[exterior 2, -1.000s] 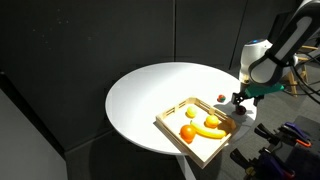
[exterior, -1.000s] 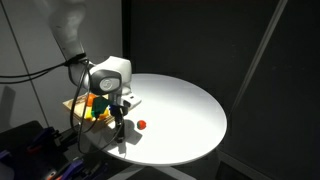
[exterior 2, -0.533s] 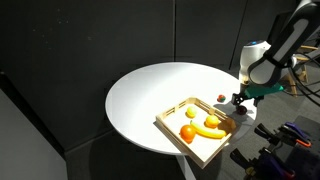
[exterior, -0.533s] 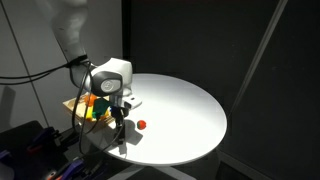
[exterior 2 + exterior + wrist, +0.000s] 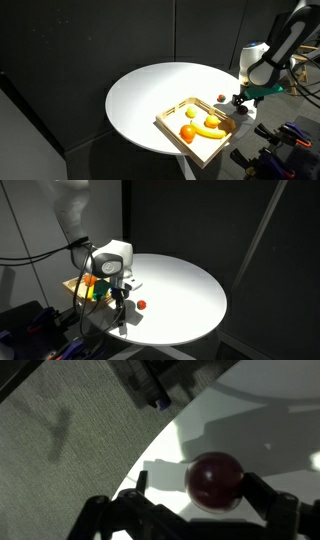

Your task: Pick up the red apple from the table and put it in the wooden tray

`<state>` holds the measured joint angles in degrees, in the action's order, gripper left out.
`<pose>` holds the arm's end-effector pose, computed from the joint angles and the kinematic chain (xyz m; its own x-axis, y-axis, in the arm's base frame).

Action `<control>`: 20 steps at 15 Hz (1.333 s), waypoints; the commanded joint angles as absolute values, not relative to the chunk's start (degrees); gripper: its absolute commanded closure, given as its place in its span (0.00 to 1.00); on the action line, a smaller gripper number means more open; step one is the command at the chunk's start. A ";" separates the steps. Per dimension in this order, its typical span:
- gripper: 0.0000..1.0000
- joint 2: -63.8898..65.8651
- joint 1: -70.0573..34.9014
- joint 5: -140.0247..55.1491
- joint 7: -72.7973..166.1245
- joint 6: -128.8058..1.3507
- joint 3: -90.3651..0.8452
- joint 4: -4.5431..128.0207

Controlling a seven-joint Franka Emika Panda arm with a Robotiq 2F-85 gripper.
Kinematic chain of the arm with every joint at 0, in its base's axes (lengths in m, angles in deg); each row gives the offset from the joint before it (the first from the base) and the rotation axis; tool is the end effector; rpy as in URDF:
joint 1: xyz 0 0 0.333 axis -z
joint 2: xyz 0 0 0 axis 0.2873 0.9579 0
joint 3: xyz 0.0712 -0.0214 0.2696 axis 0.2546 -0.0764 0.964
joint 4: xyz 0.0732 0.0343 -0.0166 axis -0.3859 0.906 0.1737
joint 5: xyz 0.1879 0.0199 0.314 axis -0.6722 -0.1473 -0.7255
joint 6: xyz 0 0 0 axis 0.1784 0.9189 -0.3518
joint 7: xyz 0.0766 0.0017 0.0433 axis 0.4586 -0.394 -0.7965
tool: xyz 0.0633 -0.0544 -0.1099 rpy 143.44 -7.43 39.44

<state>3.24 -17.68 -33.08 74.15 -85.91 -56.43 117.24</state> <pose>0.3804 -0.1091 0.0969 0.8150 -0.5737 -0.0820 -0.5483 -0.8091 0.2113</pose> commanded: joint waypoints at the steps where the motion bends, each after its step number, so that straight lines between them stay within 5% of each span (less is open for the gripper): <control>1: 0.34 3.96 -19.24 -33.25 74.18 -86.68 -57.81 116.54; 5: 0.68 3.00 -19.92 -33.19 74.08 -85.65 -58.26 116.95; 20: 0.70 -11.19 -15.04 -41.54 62.93 -79.01 -52.89 121.02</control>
<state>-6.28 -16.92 -39.31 66.26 -81.66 -54.81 119.26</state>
